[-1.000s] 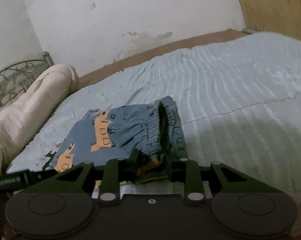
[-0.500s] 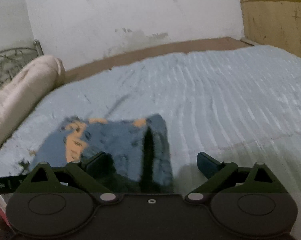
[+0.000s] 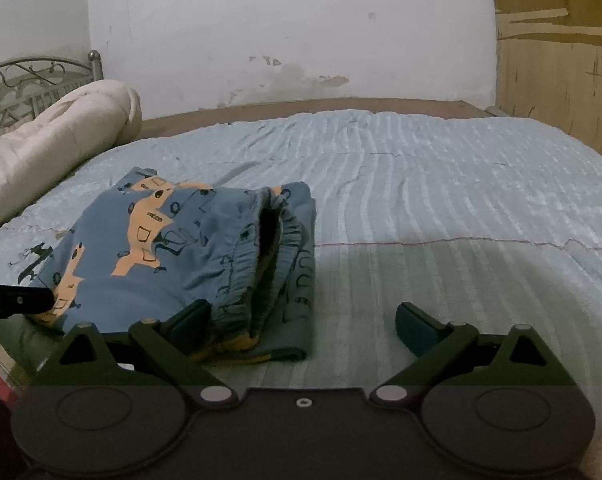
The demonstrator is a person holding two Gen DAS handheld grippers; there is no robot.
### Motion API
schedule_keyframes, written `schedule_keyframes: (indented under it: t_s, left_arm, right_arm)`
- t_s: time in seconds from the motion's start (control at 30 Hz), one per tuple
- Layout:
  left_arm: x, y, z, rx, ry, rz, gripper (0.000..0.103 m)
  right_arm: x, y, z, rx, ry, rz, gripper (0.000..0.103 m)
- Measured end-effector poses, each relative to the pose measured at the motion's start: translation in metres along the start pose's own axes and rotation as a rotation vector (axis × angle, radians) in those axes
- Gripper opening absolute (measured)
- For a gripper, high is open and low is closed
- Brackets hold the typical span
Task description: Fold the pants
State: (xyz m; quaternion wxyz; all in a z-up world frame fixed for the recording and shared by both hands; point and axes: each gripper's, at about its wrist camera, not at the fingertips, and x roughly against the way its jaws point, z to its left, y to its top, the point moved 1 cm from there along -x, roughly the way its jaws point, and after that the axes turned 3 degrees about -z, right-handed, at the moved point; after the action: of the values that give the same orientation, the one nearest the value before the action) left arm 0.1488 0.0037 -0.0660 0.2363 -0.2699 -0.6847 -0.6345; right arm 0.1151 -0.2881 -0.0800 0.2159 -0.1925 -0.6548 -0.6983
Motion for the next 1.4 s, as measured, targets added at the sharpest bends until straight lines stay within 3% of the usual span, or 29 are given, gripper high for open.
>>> schedule_keyframes:
  t_s: [0.1,0.3,0.43,0.57,0.67,0.73,0.9,1.0,1.13,1.2,1.27,1.4]
  left_arm:
    - [0.005,0.007,0.002,0.025,-0.009,-0.014,0.102]
    - [-0.006,0.019,-0.01,0.036,-0.001,-0.005,0.102]
    - [-0.009,0.009,-0.016,0.011,0.01,0.0,0.102]
    - [-0.008,0.007,-0.016,0.007,0.002,0.009,0.102]
    - [-0.009,0.007,-0.016,0.0,-0.001,0.012,0.102]
    - [-0.008,0.006,-0.015,-0.005,-0.005,0.012,0.102]
    - [-0.009,0.005,-0.014,-0.003,-0.01,0.013,0.102]
    - [-0.009,0.004,-0.014,0.002,-0.011,0.011,0.102]
    - [-0.008,0.003,-0.015,0.0,-0.013,0.01,0.102]
    - [-0.007,0.003,-0.013,0.001,-0.02,0.011,0.102]
    - [-0.006,0.002,-0.013,-0.003,-0.026,0.011,0.102]
    - [-0.007,0.002,-0.012,-0.002,-0.021,0.01,0.102]
  right_arm:
    - [0.004,0.0,-0.001,0.005,0.012,-0.019,0.098]
    - [0.009,0.032,0.005,0.057,0.085,-0.168,0.102]
    - [-0.03,0.063,0.023,0.121,0.202,-0.144,0.102]
    - [-0.069,0.081,0.045,0.231,0.257,-0.084,0.102]
    - [-0.094,0.085,0.051,0.285,0.237,0.001,0.102]
    - [-0.105,0.082,0.048,0.311,0.164,0.025,0.102]
    - [-0.107,0.074,-0.001,0.187,0.001,0.029,0.102]
    - [-0.09,0.077,-0.022,0.084,0.014,0.003,0.1]
    - [-0.055,0.069,-0.013,0.101,0.069,-0.069,0.102]
    - [-0.049,0.058,-0.011,0.121,0.074,-0.045,0.102]
    - [-0.05,0.043,-0.017,0.142,0.023,-0.019,0.102]
    - [-0.046,0.033,-0.043,-0.002,0.056,-0.005,0.102]
